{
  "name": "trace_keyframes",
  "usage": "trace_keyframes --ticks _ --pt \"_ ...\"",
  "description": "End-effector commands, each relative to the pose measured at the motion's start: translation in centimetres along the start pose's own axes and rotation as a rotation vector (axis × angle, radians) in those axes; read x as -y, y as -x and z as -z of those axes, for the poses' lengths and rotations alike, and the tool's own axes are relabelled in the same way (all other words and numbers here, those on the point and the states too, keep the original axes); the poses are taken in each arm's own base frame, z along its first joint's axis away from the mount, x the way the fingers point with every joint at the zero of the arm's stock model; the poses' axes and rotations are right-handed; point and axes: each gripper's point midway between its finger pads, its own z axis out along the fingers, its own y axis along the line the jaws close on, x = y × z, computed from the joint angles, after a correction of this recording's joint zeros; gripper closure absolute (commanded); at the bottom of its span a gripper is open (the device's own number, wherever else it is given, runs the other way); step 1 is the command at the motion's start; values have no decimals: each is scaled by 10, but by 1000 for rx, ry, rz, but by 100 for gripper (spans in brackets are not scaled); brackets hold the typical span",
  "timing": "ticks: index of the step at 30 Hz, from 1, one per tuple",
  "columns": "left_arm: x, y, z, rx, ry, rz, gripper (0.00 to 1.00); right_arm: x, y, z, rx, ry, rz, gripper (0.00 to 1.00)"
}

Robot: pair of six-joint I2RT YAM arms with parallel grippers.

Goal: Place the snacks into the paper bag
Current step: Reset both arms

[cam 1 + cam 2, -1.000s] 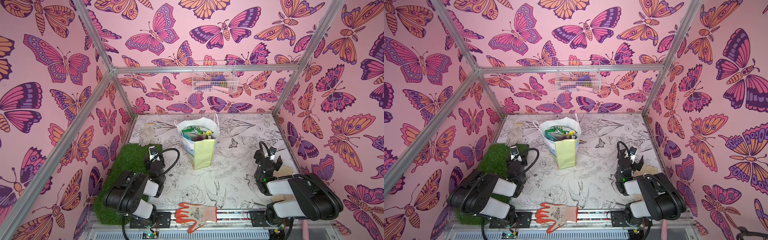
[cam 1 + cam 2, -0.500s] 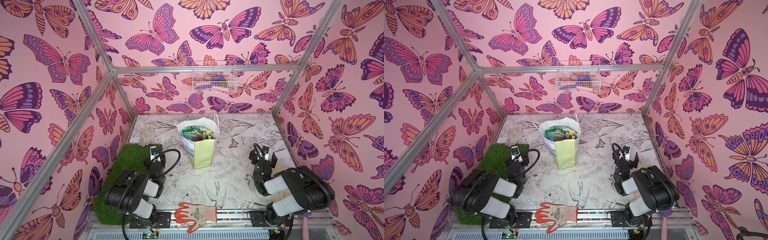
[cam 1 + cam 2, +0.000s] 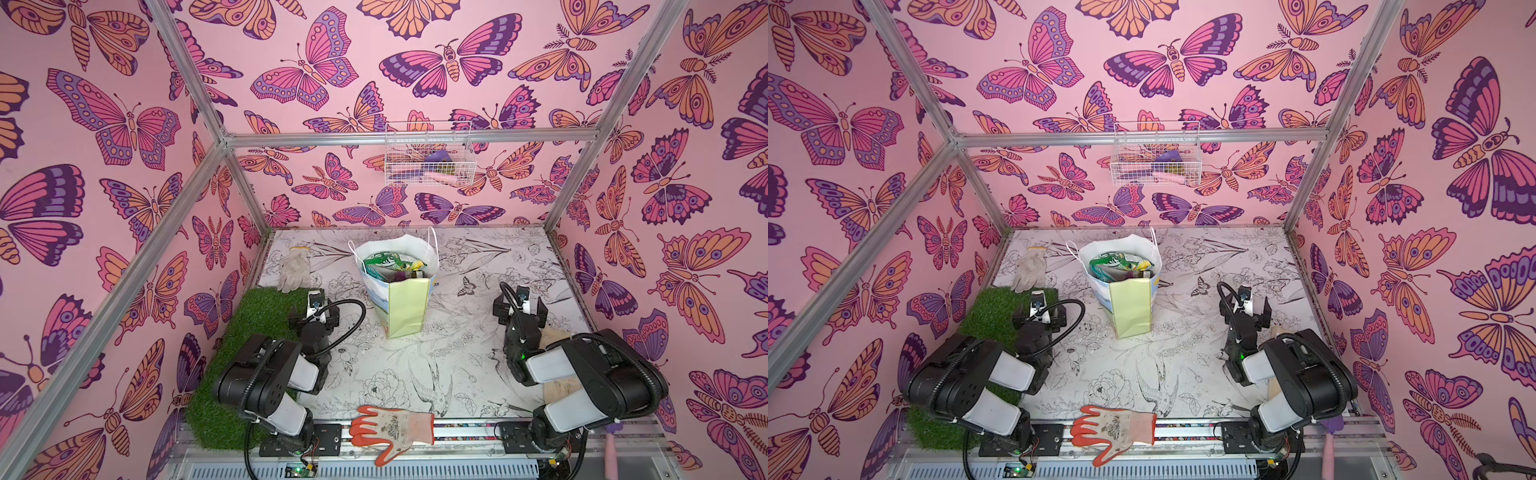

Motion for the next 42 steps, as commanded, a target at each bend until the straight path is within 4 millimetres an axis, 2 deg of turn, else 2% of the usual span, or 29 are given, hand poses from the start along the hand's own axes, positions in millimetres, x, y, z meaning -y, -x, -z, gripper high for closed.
trace_keyframes --ticks 1,5,10,13,15,16,17,19,23,28,37,39,40,42 --pt "5 8 -3 31 -27 5 1 -2 4 -9 -30 27 -27 1" --pt "7 7 -3 30 -47 0 1 -3 1 -20 -89 53 -37 1" --pt "12 3 -4 25 -102 15 1 -4 -1 -24 -108 68 -41 1" --pt "12 -8 -12 -5 -126 26 1 -5 -7 -33 -161 108 -65 1" --pt "12 -8 -14 -19 -124 28 1 0 -17 -38 -197 108 -100 1" --pt "11 -9 -14 -31 -123 30 1 1 -18 -43 -159 92 -119 0" --pt "11 -9 -15 -30 -122 31 1 0 -12 -43 -109 94 -115 1" --pt "12 -7 -16 -17 -121 27 1 -3 -20 -38 -188 112 -85 1" --pt "11 -8 -16 -22 -121 30 1 -3 -16 -41 -134 115 -101 1" --pt "8 -8 -20 -45 -101 43 1 -4 -19 -41 -193 118 -90 1" --pt "0 -20 -44 -180 -100 90 1 -3 -20 -44 -200 117 -101 0" --pt "0 -28 -43 -218 -118 104 1 -2 -21 -44 -200 116 -101 0" --pt "-1 -16 -51 -192 -120 118 0 -2 -21 -44 -200 117 -102 1" --pt "-1 -16 -51 -195 -129 124 0 -2 -20 -44 -200 116 -103 0"
